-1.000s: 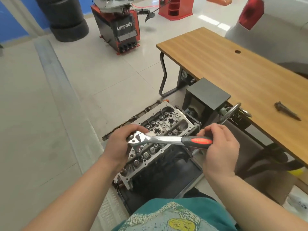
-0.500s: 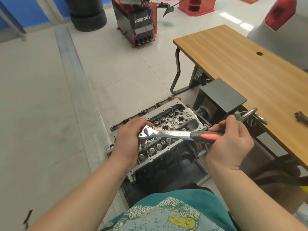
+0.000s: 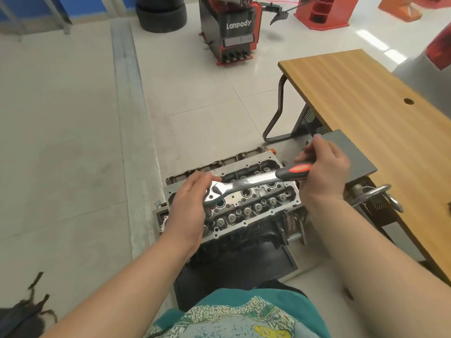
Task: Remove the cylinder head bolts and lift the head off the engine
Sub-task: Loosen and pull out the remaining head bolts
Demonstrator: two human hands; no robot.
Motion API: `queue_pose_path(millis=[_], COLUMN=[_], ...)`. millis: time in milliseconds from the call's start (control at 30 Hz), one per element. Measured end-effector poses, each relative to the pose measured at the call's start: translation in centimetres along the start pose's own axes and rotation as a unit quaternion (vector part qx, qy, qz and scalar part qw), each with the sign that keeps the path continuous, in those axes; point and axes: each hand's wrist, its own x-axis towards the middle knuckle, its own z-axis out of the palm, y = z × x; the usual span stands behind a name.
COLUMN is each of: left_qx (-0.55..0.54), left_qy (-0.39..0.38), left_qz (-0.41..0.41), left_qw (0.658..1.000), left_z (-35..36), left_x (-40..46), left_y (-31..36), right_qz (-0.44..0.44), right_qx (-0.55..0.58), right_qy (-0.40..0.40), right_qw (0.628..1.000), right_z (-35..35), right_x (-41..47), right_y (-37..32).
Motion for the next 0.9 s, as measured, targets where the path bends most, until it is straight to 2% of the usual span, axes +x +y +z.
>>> queue_pose_path(millis=[100, 167, 233, 300, 333, 400, 467, 533, 600, 667, 700, 733, 800, 900], left_qx=[-0.008, -0.01, 0.003, -0.002, -0.016, -0.024, 0.018, 0.077, 0.114, 0.109, 0.109, 0.114, 0.133, 0.171], left_qy=[0.012, 0.014, 0.004, 0.008, 0.016, 0.033, 0.034, 0.046, 0.077, 0.102, 0.11, 0.118, 0.138, 0.153], left_qz=[-0.003, -0.003, -0.009, -0.015, -0.015, -0.012, 0.011, 0.038, 0.057, 0.06, 0.066, 0.078, 0.105, 0.122], left_qw=[1.0, 1.0, 1.0, 1.0, 1.0, 0.999, 0.999, 0.995, 0.989, 0.987, 0.986, 0.983, 0.976, 0.966], left_z=[0.0, 0.2, 0.4, 0.7, 0.9, 0.7, 0.3, -0.2, -0.4, -0.5, -0.5, -0.5, -0.5, -0.3], left_x=[-0.5, -1.1, -1.8, -2.3, -2.6, -2.9, -3.5, -4.0, -3.8, -3.7, -3.5, -3.3, -2.8, -2.3], left_y=[-0.1, -0.5, -0.7, -0.8, -0.8, -0.7, -0.9, -1.3, -2.1, -2.6, -2.7, -2.8, -3.0, -2.8], right_qz=[0.056, 0.094, 0.133, 0.114, 0.072, -0.044, -0.192, -0.34, -0.374, -0.335, -0.311, -0.272, -0.118, 0.111], right_qx=[-0.015, -0.055, -0.117, -0.211, -0.276, -0.417, -0.54, -0.6, -0.641, -0.67, -0.661, -0.64, -0.605, -0.543], right_qy=[-0.112, -0.173, -0.245, -0.336, -0.388, -0.478, -0.491, -0.459, -0.479, -0.534, -0.566, -0.6, -0.644, -0.644], right_qw=[0.992, 0.979, 0.953, 0.911, 0.876, 0.772, 0.656, 0.56, 0.468, 0.392, 0.382, 0.396, 0.453, 0.526], right_z=[2.5, 6.7, 13.4, 20.9, 23.9, 27.2, 26.9, 24.8, 22.1, 18.5, 16.6, 14.9, 12.5, 11.0], right_x=[3.1, 5.6, 6.6, 4.8, 3.2, -0.1, -0.8, 0.4, 1.7, 1.5, 1.1, 0.3, -0.9, -2.0], right_y=[-1.0, -1.1, -1.4, -0.9, -0.3, 0.9, 1.1, -0.3, -2.2, -3.5, -3.8, -4.2, -4.4, -3.6])
